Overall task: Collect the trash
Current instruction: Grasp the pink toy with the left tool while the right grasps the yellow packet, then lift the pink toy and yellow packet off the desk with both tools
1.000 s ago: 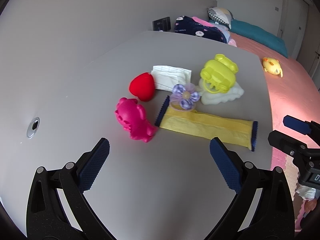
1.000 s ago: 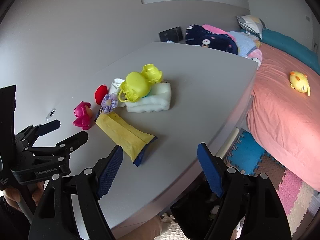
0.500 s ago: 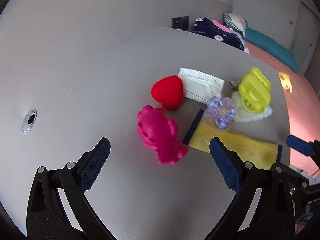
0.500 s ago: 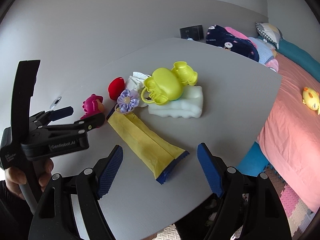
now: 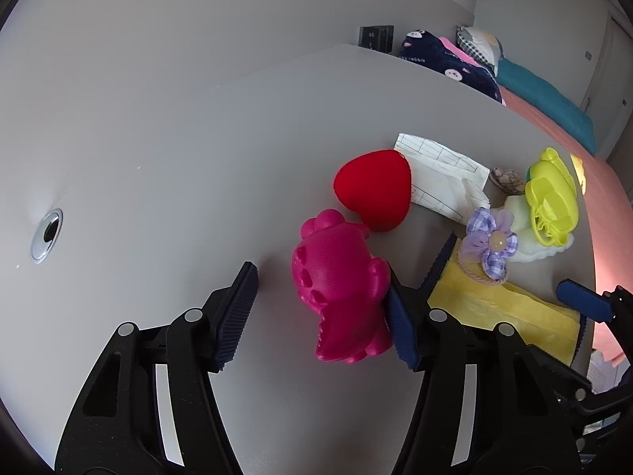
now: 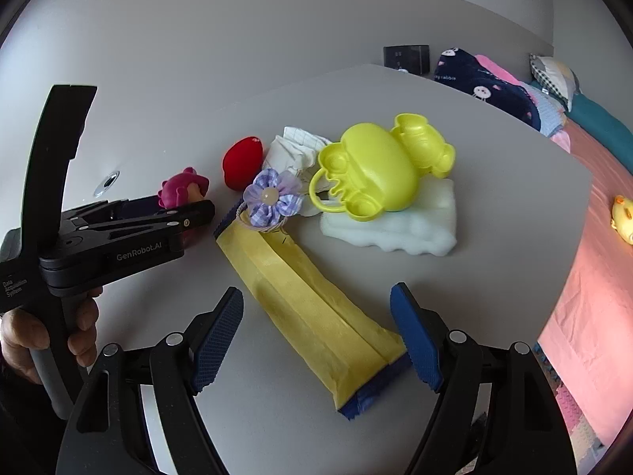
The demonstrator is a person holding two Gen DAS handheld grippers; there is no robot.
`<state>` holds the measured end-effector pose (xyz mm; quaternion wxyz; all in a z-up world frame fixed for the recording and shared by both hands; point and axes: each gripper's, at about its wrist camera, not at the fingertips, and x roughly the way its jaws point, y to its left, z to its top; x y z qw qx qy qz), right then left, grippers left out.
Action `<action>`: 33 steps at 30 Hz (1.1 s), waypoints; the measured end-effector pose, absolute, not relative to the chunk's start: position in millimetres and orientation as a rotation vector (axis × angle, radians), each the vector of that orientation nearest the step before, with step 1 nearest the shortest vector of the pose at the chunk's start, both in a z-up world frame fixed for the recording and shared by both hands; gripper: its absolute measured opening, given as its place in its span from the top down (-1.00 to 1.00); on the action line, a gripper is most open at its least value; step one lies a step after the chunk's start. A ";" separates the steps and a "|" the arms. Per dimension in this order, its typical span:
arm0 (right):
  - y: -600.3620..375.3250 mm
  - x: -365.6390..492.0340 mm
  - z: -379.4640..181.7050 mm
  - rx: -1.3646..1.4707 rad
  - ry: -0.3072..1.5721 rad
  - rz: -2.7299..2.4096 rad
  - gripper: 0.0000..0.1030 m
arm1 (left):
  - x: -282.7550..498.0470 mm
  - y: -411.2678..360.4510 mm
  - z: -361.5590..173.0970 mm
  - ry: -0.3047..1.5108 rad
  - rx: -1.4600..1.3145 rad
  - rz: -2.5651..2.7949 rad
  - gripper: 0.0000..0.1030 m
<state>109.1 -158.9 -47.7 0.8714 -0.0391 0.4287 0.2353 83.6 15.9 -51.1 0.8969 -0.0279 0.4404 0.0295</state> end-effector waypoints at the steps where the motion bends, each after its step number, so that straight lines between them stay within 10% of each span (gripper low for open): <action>1: -156.5 109.5 -48.9 -0.089 0.897 0.494 -0.50 | 83.9 16.9 -51.0 0.912 -0.059 0.061 -0.16; 7: -144.5 107.1 -51.3 -0.146 0.885 0.495 -0.48 | 89.3 25.7 -50.6 0.909 -0.076 0.069 -0.16; 17: -135.9 98.8 -50.1 -0.204 0.879 0.489 0.26 | 96.8 20.5 -52.1 0.923 -0.030 0.087 -0.13; 22: -141.6 99.9 -47.3 -0.079 0.937 0.548 0.52 | 96.4 22.8 -51.1 0.916 -0.033 0.094 0.22; 33: -158.6 85.1 -37.7 0.123 0.963 0.616 0.56 | 89.2 20.0 -44.7 0.899 -0.038 0.071 0.22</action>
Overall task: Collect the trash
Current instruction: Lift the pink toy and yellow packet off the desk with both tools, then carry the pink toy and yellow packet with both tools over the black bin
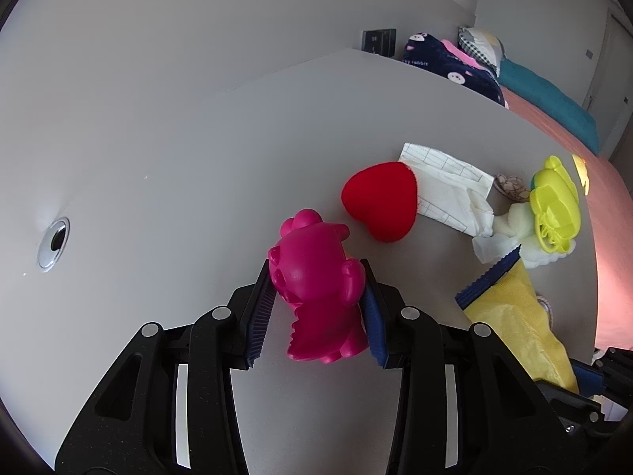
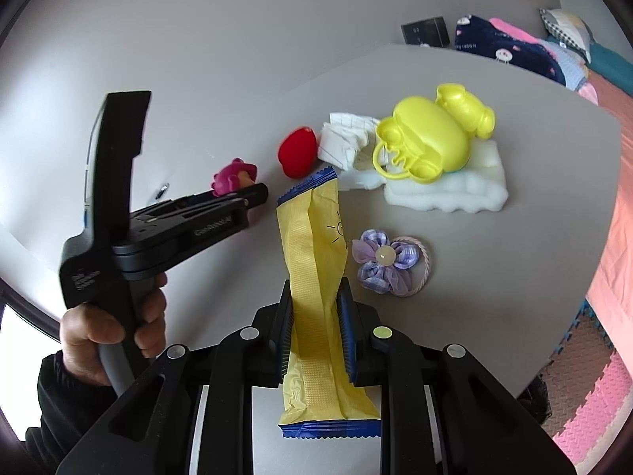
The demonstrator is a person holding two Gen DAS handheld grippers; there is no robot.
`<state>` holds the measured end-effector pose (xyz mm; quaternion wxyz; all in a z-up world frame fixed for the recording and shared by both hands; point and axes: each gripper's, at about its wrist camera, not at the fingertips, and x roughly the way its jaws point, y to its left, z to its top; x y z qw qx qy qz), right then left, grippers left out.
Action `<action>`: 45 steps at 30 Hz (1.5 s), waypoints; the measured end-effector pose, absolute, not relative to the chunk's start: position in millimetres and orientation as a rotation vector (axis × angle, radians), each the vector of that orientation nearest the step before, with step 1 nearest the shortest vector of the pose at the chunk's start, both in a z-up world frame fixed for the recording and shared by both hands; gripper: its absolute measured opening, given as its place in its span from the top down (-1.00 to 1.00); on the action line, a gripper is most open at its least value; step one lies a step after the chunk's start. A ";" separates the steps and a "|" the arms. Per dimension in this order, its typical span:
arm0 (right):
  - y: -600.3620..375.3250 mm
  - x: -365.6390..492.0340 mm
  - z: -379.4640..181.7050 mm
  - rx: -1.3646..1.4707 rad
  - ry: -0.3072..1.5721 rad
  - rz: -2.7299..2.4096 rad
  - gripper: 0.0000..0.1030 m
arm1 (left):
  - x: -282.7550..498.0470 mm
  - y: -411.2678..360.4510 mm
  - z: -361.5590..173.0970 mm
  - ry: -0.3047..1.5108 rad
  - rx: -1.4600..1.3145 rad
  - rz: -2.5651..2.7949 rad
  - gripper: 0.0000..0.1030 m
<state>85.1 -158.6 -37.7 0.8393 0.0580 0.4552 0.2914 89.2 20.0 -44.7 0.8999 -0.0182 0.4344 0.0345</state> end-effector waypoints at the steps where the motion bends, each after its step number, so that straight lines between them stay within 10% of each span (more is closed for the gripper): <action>1: -158.9 83.4 -35.7 0.121 0.957 0.616 0.56 | 86.9 18.5 -42.4 0.892 -0.032 0.070 0.22; 45: -309.0 -4.0 8.8 0.230 0.785 0.389 0.56 | 5.2 -133.3 -7.7 0.807 0.097 -0.178 0.22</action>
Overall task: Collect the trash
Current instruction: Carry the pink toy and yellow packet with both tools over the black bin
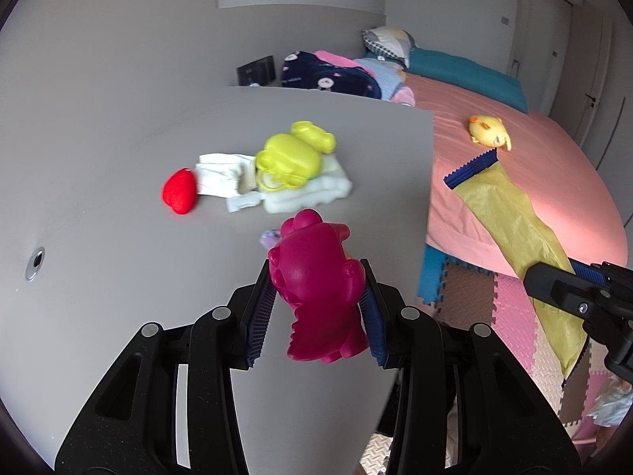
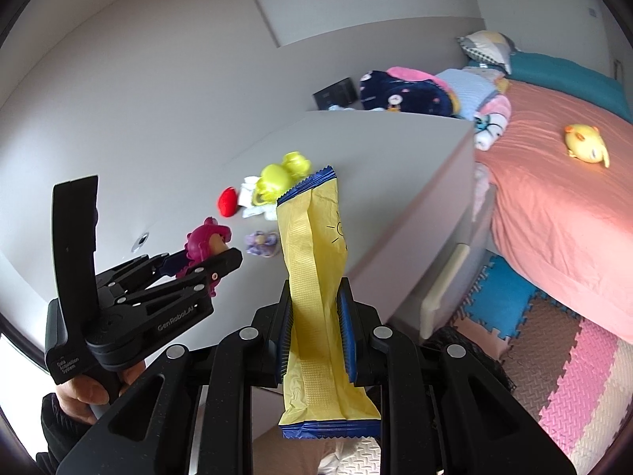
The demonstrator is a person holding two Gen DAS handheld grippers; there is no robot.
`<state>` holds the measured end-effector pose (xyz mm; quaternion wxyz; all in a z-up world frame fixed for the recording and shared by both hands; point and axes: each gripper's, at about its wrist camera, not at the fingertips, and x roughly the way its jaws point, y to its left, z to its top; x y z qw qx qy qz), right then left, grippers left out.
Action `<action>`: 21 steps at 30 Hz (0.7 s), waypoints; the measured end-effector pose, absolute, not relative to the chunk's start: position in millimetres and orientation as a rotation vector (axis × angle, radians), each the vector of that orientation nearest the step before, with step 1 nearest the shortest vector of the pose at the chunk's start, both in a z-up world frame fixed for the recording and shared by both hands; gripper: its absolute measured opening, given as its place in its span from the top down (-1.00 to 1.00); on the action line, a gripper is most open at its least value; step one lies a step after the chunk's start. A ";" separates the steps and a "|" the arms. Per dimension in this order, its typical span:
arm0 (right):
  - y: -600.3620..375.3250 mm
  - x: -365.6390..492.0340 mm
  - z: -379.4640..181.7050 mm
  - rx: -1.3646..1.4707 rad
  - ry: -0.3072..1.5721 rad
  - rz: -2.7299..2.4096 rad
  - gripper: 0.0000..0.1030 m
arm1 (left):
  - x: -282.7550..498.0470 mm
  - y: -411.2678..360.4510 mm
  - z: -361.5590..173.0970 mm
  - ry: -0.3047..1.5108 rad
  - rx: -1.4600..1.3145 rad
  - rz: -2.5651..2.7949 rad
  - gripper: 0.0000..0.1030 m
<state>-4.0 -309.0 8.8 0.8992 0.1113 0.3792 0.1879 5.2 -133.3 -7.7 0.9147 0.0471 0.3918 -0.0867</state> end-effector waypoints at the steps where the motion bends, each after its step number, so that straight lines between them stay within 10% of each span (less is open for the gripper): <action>1: -313.9 -5.8 8.7 0.234 0.784 0.378 0.56 | 3.8 -138.3 -8.4 0.808 0.101 -0.189 0.22; 21: -384.6 -29.3 2.6 0.288 0.756 0.224 0.56 | -14.8 -220.3 -18.1 0.821 0.179 -0.363 0.22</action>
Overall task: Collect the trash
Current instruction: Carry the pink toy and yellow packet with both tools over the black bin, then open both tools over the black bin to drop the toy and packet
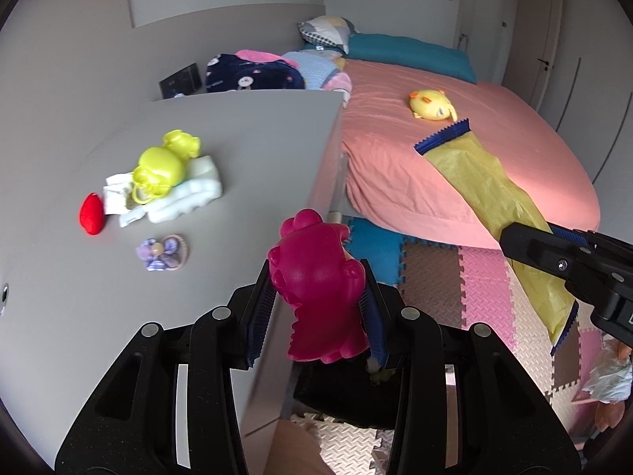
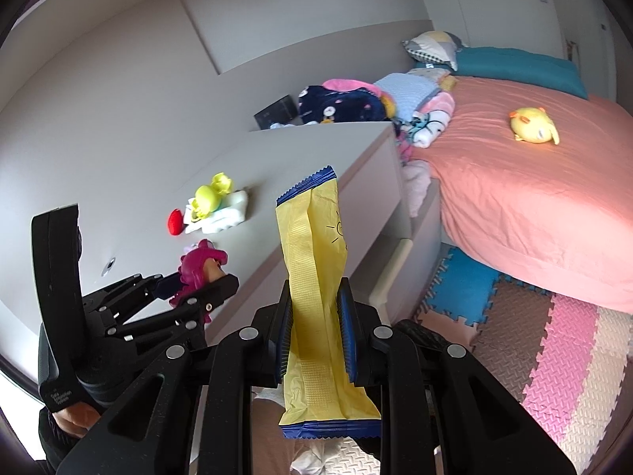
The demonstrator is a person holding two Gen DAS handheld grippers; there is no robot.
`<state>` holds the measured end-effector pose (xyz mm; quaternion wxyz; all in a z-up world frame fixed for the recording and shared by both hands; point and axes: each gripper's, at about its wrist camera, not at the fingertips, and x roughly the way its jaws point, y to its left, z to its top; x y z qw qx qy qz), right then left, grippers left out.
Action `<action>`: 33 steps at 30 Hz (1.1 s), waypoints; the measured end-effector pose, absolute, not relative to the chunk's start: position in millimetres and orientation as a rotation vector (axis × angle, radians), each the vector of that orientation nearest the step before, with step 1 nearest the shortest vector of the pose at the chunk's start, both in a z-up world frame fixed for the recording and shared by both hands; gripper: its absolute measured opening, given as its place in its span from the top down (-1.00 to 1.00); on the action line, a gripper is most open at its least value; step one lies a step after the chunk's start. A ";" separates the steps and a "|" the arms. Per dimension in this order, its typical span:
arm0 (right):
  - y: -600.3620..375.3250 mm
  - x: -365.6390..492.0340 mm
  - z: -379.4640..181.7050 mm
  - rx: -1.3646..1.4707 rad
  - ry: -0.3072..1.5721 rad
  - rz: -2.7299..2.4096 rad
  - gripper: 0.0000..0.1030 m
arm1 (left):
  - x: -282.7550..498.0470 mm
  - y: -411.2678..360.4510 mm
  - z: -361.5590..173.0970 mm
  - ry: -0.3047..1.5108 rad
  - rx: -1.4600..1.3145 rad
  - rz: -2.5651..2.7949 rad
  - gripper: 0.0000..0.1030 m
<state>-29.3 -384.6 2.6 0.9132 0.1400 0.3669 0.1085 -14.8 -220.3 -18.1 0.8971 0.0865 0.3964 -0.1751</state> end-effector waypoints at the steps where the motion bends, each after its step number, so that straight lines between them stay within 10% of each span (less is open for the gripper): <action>1: -387.4 -31.1 2.6 0.288 0.754 0.214 0.56 | -15.8 -224.7 -19.1 0.823 0.184 -0.374 0.22; 23: -436.3 -28.1 -17.5 0.303 0.800 0.083 0.43 | -20.7 -281.8 -40.8 0.879 0.267 -0.531 0.21; 24: -434.8 -25.9 -18.5 0.292 0.807 0.081 0.29 | -21.0 -282.3 -42.0 0.882 0.276 -0.538 0.11; 26: -434.1 -23.1 -17.6 0.280 0.800 0.046 -0.46 | -21.9 -282.0 -42.6 0.867 0.307 -0.522 -0.70; 27: -435.2 -24.6 -15.3 0.265 0.776 -0.005 -0.49 | -24.2 -279.8 -41.0 0.842 0.317 -0.499 -0.87; 33: -439.2 -25.9 -12.8 0.243 0.761 -0.030 -0.49 | -16.9 -262.5 -37.1 0.843 0.308 -0.456 -0.87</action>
